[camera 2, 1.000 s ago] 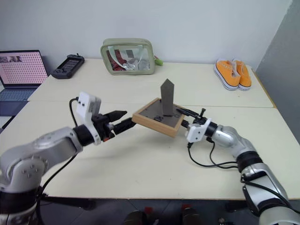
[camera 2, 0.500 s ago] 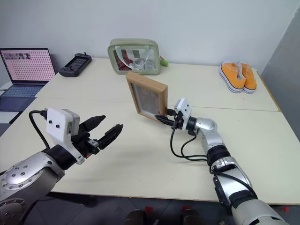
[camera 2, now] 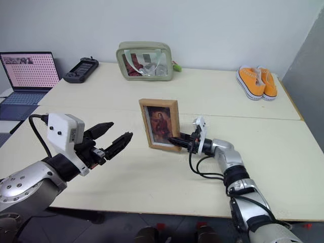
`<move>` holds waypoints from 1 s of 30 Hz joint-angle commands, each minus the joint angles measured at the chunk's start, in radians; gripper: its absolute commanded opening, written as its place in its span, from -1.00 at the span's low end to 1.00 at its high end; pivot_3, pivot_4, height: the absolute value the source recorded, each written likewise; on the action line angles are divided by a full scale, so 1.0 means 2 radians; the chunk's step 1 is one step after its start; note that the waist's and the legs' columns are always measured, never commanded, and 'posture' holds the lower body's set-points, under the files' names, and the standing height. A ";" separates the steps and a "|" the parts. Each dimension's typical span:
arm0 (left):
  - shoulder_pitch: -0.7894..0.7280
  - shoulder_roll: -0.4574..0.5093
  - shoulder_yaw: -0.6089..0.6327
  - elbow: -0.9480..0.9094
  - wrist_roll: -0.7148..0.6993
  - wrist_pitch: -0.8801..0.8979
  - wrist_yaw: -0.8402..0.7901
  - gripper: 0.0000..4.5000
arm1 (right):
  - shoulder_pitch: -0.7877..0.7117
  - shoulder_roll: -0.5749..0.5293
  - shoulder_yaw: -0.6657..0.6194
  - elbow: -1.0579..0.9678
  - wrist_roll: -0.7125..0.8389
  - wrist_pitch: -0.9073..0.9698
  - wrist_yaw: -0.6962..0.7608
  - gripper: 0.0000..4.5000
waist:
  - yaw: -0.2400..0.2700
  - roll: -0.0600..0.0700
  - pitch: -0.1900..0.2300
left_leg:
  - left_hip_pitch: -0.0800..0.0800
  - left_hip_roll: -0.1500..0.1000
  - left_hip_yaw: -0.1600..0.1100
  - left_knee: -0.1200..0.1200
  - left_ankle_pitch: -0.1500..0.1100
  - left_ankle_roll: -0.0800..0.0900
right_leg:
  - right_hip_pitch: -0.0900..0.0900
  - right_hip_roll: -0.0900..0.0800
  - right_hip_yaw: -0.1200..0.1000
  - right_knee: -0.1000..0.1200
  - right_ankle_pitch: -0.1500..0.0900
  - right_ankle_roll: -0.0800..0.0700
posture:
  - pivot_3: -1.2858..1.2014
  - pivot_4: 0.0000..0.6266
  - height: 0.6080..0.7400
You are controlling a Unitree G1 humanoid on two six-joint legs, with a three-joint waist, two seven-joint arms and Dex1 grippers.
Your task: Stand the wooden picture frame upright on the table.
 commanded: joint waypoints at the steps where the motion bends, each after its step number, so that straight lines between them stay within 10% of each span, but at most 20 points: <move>1: -0.011 0.014 0.007 0.002 -0.005 -0.002 -0.010 0.60 | 0.015 0.005 -0.011 -0.030 0.002 0.003 -0.015 -0.30 | 0.000 0.000 0.000 | 0.000 0.000 0.000 0.000 0.000 0.000 | 0.000 0.000 0.000 0.000 0.000 0.000 | 0.03 -0.52 1.00; 14: -0.026 0.019 -0.004 0.013 -0.004 -0.003 -0.022 0.60 | 0.009 -0.002 -0.019 -0.030 -0.006 0.004 -0.036 -0.30 | 0.000 0.000 0.000 | 0.000 0.000 0.000 -0.001 0.000 0.000 | 0.000 0.000 0.000 0.000 0.000 0.000 | 0.03 -0.52 1.00; 23: -0.031 0.012 -0.019 0.019 0.006 -0.007 -0.024 0.61 | 0.009 -0.010 -0.015 -0.038 -0.018 0.002 -0.040 0.55 | 0.000 0.000 0.000 | 0.000 0.000 0.000 -0.002 0.000 0.000 | 0.000 0.000 0.000 -0.001 0.000 0.000 | 0.03 -0.52 1.00; 30: -0.040 0.005 -0.029 0.028 0.014 -0.009 -0.027 0.61 | 0.024 -0.025 -0.011 -0.069 -0.026 0.007 -0.035 0.55 | 0.000 0.000 0.000 | 0.000 0.000 0.000 -0.002 0.000 0.000 | 0.000 0.000 0.000 -0.001 0.000 0.000 | 0.03 -0.52 1.00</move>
